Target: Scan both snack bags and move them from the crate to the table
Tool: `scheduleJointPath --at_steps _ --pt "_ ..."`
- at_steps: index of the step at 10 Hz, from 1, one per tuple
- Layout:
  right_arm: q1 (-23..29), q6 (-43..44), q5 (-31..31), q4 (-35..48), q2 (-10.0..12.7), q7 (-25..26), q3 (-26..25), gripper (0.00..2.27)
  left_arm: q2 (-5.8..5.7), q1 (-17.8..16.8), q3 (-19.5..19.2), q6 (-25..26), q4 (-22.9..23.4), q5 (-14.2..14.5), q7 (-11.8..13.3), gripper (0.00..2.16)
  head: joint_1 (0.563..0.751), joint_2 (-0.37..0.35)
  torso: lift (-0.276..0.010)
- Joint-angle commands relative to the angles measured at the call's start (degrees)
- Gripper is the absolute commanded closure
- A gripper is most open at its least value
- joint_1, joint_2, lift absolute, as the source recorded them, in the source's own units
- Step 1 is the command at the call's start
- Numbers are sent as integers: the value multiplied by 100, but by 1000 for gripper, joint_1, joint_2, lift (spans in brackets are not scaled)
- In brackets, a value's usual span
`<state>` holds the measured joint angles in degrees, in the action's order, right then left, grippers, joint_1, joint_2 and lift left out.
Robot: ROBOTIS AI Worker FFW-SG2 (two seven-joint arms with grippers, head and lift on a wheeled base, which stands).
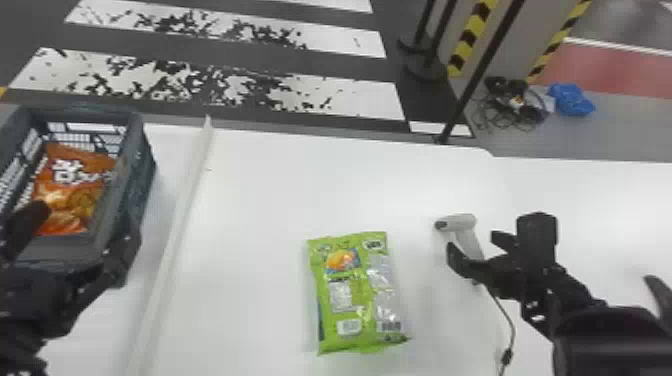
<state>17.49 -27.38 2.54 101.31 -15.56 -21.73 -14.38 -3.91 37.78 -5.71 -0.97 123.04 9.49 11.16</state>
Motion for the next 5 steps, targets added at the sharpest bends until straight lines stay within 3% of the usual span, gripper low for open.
scheduleJointPath --at_steps 1,3,5 --pt "-378 -18 -16 -481 -202 -113 67 282 4 -16 0 -12 -52 0 0 80 695 -202 -88" --pt "-747 -194 19 -982 -360 -174 190 667 4 -16 0 -30 -78 0 0 80 695 -216 -88" --pt "-905 -440 54 -1175 -413 -209 234 1814 4 2 0 -48 -60 0 9 80 695 -229 -88"
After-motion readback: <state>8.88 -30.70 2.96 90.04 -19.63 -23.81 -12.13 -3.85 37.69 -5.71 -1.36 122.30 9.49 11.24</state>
